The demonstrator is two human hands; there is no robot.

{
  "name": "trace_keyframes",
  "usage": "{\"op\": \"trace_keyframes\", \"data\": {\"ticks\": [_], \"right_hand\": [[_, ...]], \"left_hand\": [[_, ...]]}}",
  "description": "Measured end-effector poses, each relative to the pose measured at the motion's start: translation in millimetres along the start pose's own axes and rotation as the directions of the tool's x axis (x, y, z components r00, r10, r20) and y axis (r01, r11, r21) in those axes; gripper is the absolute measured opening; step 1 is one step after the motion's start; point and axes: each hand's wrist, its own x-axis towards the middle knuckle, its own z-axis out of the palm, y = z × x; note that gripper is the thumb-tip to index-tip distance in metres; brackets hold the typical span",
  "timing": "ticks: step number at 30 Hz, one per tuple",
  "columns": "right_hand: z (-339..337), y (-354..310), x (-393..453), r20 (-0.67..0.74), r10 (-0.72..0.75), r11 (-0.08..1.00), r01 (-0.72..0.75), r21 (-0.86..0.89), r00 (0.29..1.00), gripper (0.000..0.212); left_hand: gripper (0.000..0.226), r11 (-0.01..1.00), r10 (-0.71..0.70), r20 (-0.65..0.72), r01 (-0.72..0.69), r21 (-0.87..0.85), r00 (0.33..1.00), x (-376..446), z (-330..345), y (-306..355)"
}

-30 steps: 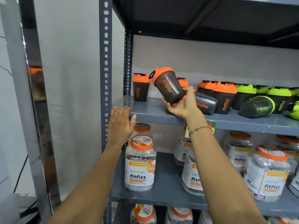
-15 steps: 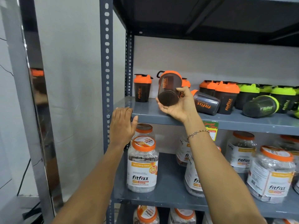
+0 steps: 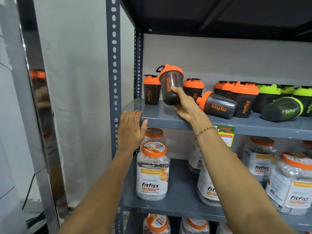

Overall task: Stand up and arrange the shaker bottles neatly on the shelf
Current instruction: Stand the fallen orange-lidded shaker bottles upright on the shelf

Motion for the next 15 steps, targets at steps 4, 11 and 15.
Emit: {"op": "trace_keyframes", "data": {"ticks": [4, 11, 15], "right_hand": [[8, 7, 17, 0.028, 0.001, 0.98, 0.005, -0.201, 1.0, 0.051], [9, 9, 34, 0.1, 0.019, 0.842, 0.038, -0.538, 0.995, 0.034], [7, 12, 35, 0.105, 0.051, 0.758, 0.03, -0.651, 0.993, 0.031]], "left_hand": [[0.042, 0.999, 0.033, -0.031, -0.032, 0.007, 0.999, 1, 2, -2], [0.046, 0.996, 0.07, -0.053, -0.068, 0.049, 0.996, 2, 5, -5], [0.05, 0.997, 0.062, -0.051, -0.059, 0.048, 0.997, 2, 7, -6]]}}
